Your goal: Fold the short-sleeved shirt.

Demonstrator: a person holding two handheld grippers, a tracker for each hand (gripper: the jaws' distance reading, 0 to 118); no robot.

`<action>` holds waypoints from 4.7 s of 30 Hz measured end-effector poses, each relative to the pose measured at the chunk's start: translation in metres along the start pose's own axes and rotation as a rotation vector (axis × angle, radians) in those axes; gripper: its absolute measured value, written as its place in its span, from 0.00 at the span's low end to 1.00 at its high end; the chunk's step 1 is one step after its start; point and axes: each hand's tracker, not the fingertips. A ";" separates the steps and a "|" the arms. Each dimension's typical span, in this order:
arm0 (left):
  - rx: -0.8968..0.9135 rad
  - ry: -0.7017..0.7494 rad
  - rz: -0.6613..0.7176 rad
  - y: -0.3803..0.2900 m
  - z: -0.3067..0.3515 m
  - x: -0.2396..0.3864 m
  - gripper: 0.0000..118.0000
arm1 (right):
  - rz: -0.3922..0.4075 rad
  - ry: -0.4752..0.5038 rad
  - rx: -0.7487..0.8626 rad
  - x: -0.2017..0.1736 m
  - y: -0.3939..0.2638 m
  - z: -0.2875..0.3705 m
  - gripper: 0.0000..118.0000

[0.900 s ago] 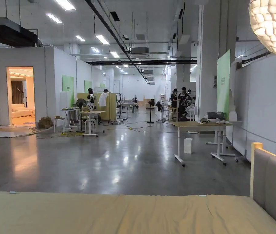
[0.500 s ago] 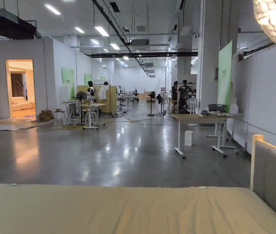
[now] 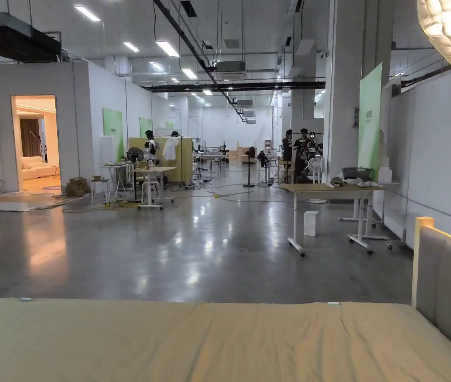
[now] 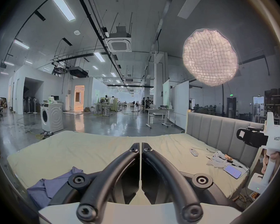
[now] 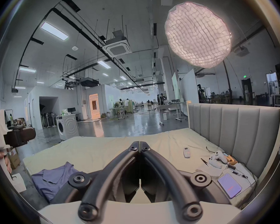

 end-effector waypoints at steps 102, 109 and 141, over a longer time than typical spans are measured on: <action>-0.633 0.233 0.561 -0.157 -0.200 -0.325 0.03 | -0.081 0.082 -0.471 0.003 -0.096 -0.029 0.00; -0.455 0.212 0.476 -0.045 -0.158 -0.313 0.03 | -0.125 0.109 -0.433 0.014 -0.091 0.009 0.00; -0.966 -0.985 -0.019 -0.241 -0.237 0.322 0.58 | -0.280 -0.324 -0.415 0.114 -0.105 0.113 0.00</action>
